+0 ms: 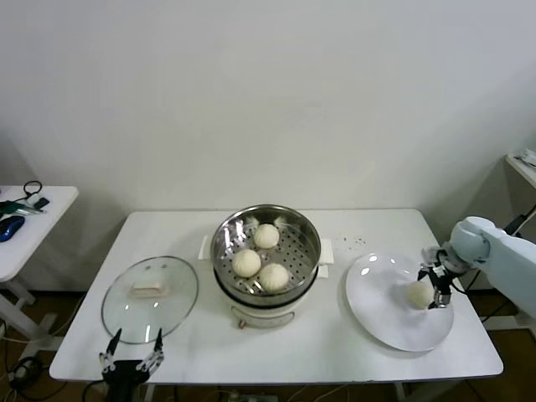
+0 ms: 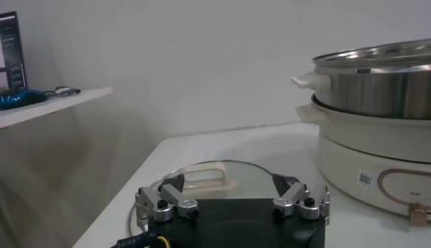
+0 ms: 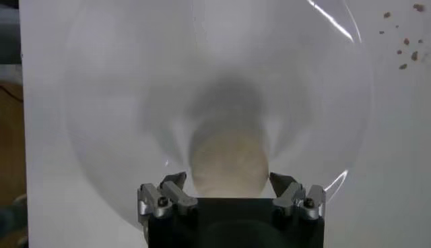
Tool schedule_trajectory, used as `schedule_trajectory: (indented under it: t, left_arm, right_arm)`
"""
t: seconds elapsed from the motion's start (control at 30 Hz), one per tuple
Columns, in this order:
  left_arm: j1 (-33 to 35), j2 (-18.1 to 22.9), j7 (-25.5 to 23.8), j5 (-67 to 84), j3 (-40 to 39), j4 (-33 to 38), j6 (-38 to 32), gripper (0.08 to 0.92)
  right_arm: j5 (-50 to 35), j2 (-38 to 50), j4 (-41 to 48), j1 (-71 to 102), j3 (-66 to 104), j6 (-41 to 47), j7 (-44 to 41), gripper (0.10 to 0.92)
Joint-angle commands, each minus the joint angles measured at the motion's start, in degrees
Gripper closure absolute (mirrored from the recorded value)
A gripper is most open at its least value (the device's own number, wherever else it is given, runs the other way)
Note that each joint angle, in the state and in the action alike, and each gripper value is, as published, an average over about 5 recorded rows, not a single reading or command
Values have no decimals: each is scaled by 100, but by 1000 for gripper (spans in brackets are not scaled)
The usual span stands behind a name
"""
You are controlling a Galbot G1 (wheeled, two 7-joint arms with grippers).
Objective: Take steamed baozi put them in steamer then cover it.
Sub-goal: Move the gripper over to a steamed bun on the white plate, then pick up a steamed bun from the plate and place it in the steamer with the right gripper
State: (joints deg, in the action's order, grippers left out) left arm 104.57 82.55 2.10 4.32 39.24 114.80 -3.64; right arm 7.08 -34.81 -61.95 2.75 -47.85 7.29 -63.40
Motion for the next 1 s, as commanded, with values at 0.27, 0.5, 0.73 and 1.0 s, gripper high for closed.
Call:
schedule_trajectory:
  t: [0.27,0.5,0.73,1.0]
  left_arm:
    - [-17,-22,-2,-25,-26,2,11,177]
    - [7,-20,-4,-25,-31,12,-5,177]
    - [12,5,-5,-25,-72,47,0,177]
    - [8,12,-11,-9,-172,134,23,177]
  right_arm:
    - [77,-143,195,9,-58,-19,6,257]
    - [-175,-86,77,-169,-247,60,13,316]
    - [-1075,23,-297,-1414,-1224,280,76,334]
    - [-2692,-468,-591,-3976,-3197,601,166,338]
